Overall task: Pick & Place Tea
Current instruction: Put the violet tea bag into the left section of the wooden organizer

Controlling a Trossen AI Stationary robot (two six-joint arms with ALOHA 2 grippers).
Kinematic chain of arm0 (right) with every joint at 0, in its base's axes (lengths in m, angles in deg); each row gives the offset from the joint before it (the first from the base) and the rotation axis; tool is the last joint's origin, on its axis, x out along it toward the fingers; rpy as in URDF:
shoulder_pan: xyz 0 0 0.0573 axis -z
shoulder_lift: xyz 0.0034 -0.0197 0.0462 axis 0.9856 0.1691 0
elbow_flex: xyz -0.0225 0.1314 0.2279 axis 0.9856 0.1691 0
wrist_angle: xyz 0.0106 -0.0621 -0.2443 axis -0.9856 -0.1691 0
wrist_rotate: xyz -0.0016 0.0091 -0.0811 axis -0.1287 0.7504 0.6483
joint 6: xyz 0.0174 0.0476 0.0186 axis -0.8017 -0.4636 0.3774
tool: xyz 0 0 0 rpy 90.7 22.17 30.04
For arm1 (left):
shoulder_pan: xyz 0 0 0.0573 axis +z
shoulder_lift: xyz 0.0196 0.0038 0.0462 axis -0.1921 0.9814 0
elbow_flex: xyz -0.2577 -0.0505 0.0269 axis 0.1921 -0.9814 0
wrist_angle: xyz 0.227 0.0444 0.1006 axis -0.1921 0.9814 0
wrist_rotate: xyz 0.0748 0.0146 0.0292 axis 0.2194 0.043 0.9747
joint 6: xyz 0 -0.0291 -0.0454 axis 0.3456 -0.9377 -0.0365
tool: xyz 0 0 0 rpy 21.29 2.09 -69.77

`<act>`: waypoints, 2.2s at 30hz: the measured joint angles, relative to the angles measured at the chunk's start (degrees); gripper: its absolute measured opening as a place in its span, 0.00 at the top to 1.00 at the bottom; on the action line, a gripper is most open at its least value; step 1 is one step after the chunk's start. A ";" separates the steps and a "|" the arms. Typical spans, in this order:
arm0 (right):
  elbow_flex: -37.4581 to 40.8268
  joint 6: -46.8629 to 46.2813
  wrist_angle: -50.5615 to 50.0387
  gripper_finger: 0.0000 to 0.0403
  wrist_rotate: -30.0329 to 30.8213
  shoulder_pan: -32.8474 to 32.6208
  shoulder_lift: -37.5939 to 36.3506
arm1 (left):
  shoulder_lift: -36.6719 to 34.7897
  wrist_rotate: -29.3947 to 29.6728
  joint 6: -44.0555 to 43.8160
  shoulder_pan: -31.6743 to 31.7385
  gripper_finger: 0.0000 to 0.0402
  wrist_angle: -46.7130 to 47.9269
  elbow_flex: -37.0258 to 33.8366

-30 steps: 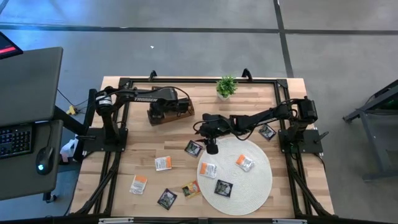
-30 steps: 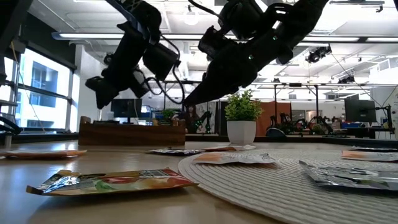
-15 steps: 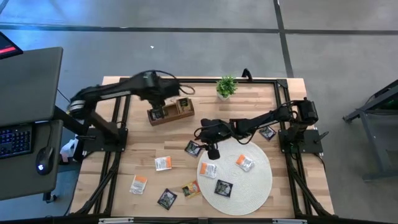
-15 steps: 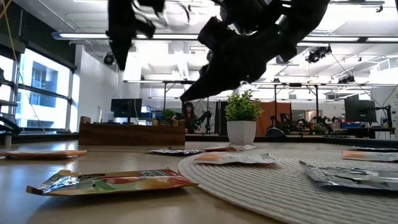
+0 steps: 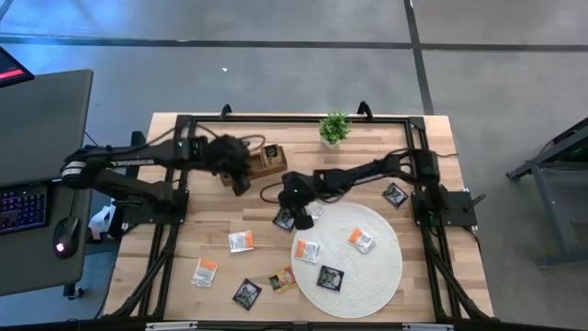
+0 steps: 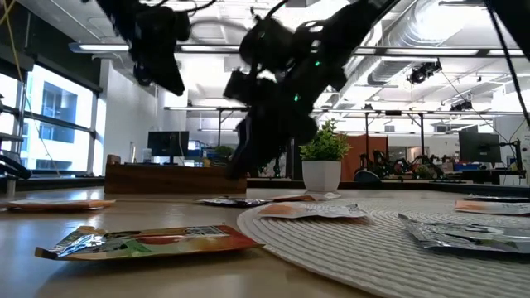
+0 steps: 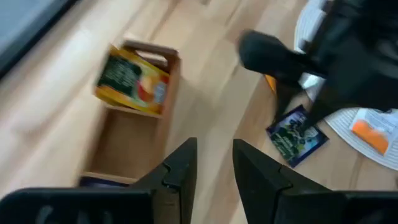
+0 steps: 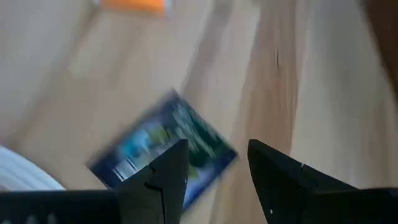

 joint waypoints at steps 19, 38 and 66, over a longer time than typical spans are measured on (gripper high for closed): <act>-2.98 -4.66 -0.09 0.86 -0.94 3.12 9.35 | 2.82 9.04 -6.70 -10.91 0.75 -4.85 -5.69; -2.44 -5.75 1.48 0.99 18.82 0.51 0.13 | 7.31 1.90 -28.39 -11.43 0.75 -5.41 -5.65; -2.46 1.70 8.82 1.00 30.49 -5.25 0.15 | 14.80 0.58 -19.21 -11.41 0.75 -10.63 -5.61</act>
